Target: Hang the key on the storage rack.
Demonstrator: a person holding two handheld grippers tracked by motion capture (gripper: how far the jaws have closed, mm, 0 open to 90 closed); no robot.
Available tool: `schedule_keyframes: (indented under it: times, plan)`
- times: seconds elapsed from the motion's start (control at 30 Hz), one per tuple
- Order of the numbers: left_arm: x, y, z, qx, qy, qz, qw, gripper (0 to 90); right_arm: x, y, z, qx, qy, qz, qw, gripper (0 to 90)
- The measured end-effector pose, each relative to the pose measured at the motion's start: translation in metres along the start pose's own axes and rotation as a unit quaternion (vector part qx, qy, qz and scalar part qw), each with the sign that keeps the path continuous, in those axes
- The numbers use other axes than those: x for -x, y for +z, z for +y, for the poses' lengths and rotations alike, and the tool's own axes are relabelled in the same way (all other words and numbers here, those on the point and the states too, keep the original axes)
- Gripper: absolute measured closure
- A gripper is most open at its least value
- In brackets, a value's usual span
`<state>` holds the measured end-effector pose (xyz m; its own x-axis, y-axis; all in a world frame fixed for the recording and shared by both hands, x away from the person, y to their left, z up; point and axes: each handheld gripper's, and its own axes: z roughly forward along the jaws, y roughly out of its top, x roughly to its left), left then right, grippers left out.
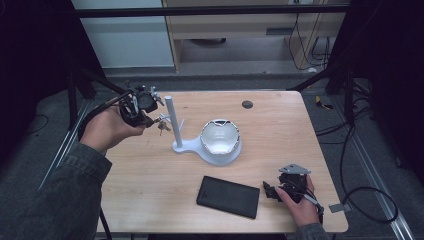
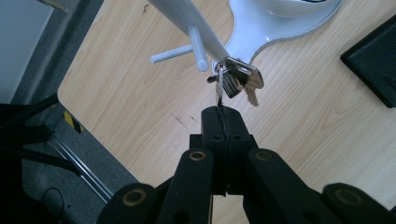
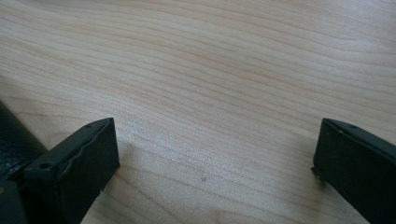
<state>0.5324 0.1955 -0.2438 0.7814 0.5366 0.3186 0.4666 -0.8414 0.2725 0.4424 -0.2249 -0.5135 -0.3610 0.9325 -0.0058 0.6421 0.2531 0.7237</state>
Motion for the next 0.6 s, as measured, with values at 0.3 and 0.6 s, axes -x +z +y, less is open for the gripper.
schedule_keyframes:
  times: [0.3,0.6]
  plan:
    - [-0.003,0.002,0.003,-0.011,-0.002,0.009,0.9999,89.9,0.0,0.0,0.0,0.0,0.0,0.0,1.0,0.4]
    - [-0.002,0.008,0.013,-0.019,0.0,0.014,0.9997,89.9,-0.001,0.0,0.0,0.0,0.001,0.001,1.0,0.4]
